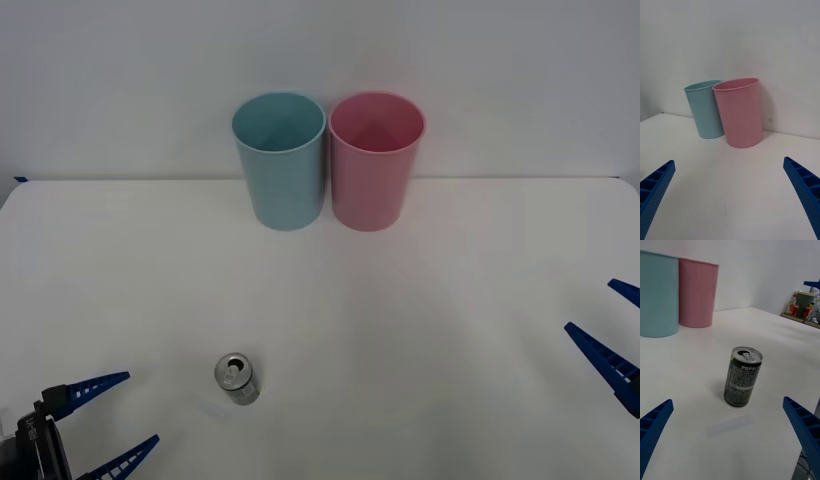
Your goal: Grasp the object on the table and drop it into the matching bin: aluminum can to the light blue bin, PET bottle to the pink bin.
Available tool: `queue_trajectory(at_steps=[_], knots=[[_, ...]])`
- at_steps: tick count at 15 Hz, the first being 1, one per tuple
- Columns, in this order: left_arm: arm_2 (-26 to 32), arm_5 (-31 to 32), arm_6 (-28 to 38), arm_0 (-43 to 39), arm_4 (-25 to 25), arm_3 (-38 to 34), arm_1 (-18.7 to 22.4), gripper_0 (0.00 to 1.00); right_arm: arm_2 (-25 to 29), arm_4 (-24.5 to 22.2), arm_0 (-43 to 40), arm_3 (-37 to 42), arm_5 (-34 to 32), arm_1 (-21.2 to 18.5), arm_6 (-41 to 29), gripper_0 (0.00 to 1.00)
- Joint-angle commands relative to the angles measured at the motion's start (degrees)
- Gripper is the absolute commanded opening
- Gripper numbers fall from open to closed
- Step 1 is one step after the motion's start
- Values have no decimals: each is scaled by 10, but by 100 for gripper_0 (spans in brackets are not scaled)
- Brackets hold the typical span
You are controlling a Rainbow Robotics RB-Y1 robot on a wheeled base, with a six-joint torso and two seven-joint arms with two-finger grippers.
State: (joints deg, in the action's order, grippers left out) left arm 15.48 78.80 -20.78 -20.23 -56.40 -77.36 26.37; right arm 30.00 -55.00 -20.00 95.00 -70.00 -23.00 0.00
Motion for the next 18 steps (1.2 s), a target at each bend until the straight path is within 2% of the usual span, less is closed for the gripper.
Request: queue_trajectory(at_steps=[1, 7, 11, 14, 18], knots=[[-5, -17, -30, 7, -17, 0, -20, 100, 0, 0, 0, 0, 0, 0, 0, 100], [-50, -54, -50, 21, -31, 1, -36, 100, 0, 0, 0, 0, 0, 0, 0, 100], [-52, -67, -52, 36, -64, 5, -76, 100, 0, 0, 0, 0, 0, 0, 0, 100], [-53, -67, -58, 61, -91, 27, -97, 100, 0, 0, 0, 0, 0, 0, 0, 100], [-72, -68, -74, 107, -92, 85, -102, 100, 0, 0, 0, 0, 0, 0, 0, 100]])
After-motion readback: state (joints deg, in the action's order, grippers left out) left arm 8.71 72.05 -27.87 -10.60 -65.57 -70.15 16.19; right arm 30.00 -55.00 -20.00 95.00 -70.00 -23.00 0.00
